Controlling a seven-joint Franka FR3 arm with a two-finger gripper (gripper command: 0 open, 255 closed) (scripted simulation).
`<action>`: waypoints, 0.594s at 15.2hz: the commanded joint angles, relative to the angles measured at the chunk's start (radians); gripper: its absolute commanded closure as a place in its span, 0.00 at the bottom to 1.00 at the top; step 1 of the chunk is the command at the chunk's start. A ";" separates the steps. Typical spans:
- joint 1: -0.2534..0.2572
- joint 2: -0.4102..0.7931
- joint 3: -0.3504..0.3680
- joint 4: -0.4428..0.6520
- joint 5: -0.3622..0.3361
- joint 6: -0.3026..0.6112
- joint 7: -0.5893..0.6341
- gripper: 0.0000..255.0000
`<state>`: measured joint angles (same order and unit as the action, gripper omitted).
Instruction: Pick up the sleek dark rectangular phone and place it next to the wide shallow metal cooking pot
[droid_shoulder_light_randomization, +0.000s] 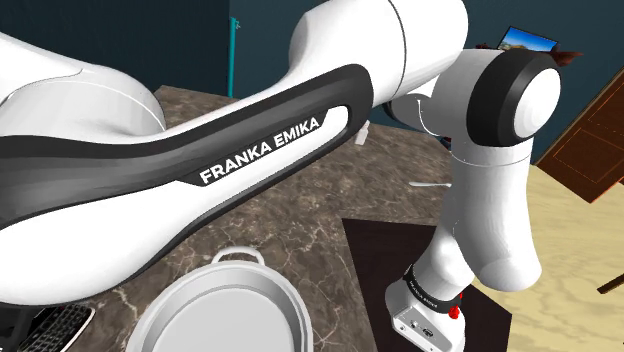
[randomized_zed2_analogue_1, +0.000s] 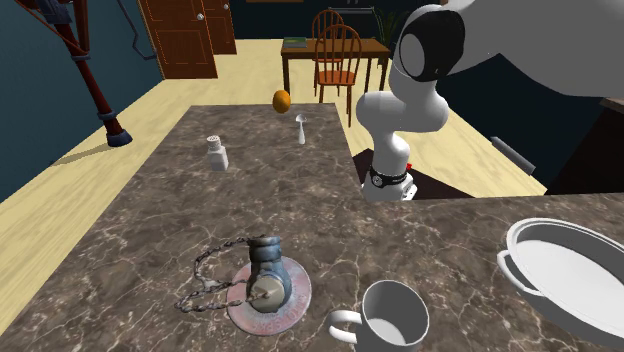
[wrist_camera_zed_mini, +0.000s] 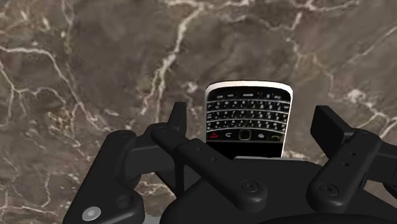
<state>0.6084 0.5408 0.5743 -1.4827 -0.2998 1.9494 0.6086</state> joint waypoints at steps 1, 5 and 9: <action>0.000 0.000 0.000 0.000 0.000 0.000 0.000 0.00; 0.004 -0.028 0.012 0.088 0.020 -0.111 -0.015 0.00; 0.004 -0.028 0.012 0.088 0.020 -0.111 -0.015 0.00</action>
<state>0.6125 0.5122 0.5861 -1.3972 -0.2798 1.8411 0.5936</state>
